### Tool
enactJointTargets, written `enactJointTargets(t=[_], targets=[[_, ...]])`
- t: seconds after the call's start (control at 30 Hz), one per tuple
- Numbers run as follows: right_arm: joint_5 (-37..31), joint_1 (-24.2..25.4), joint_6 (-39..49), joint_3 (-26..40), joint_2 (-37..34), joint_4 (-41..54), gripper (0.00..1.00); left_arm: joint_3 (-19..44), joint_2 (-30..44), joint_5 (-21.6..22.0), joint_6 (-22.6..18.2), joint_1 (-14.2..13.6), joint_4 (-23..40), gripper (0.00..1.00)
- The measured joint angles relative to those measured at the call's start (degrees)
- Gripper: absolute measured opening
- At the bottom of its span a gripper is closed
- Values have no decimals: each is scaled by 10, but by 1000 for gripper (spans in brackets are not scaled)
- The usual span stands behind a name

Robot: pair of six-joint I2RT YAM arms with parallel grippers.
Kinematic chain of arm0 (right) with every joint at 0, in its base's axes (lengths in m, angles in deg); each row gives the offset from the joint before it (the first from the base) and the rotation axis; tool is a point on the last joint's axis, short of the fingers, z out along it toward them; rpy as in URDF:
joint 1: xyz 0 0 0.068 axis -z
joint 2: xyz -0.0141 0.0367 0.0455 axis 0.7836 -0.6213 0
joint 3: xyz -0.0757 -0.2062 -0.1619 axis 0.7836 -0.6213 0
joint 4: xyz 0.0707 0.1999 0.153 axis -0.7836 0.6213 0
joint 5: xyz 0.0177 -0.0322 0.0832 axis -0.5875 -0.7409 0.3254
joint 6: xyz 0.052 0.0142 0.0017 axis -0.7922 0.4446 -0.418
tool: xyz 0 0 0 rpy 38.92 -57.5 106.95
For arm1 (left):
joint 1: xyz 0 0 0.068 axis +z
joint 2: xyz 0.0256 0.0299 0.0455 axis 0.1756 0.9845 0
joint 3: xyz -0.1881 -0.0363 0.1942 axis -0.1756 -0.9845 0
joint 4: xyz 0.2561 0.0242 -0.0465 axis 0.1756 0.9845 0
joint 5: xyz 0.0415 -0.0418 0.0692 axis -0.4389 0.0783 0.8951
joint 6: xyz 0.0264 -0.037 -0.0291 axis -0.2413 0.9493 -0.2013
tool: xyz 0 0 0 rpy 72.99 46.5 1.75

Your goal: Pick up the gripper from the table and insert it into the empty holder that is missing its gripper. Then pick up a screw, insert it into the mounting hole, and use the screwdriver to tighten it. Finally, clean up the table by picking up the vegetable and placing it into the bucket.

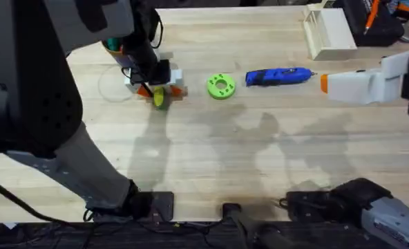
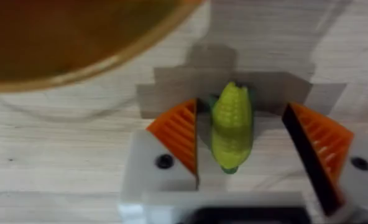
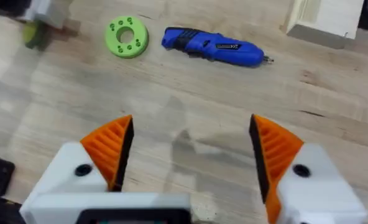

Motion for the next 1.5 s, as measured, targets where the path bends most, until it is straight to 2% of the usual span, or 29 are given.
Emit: enactJointTargets(t=[0.07, 0.1, 0.2, 0.23, 0.4, 0.5, 0.6, 0.77, 0.93, 1.07, 1.2, 1.27, 1.3, 1.5], targets=[[0, 0, 0, 0, 0, 0, 991, 0, 0, 7, 2, 1, 2, 623], [0, 0, 0, 0, 0, 0, 991, -1, 0, 7, 2, 2, 4, 456], [0, 0, 0, 0, 0, 0, 991, 0, -3, 5, 3, 3, 11, 59], [0, 0, 0, 0, 0, 0, 992, 0, -4, 5, 2, 2, 12, 30], [0, 0, 0, 0, 0, 0, 991, -1, -3, 5, 3, 2, 16, 30], [0, 0, 0, 0, 0, 0, 992, 4, -1, 5, 3, 2, 60, 29], [0, 0, 0, 0, 0, 0, 991, 33, 1, 5, 3, 2, 96, 29], [0, 0, 0, 0, 0, 0, 991, 159, -4, 10, 3, 7, 142, 29], [0, 0, 0, 0, 0, 0, 991, 284, -25, 32, -1, 37, 176, 29], [0, 0, 0, 0, 0, 0, 991, 339, -38, 52, -23, 71, 165, 29], [0, 0, 0, 0, 0, 0, 992, 345, -38, 59, -40, 98, 133, 29], [0, 0, 0, 0, 0, 0, 992, 345, -33, 60, -45, 104, 112, 29], [0, 0, 0, 0, 0, 0, 991, 345, -18, 60, -51, 106, 79, 29], [0, 0, 0, 0, 0, 0, 991, 345, 32, 60, -56, 104, 43, 29]])
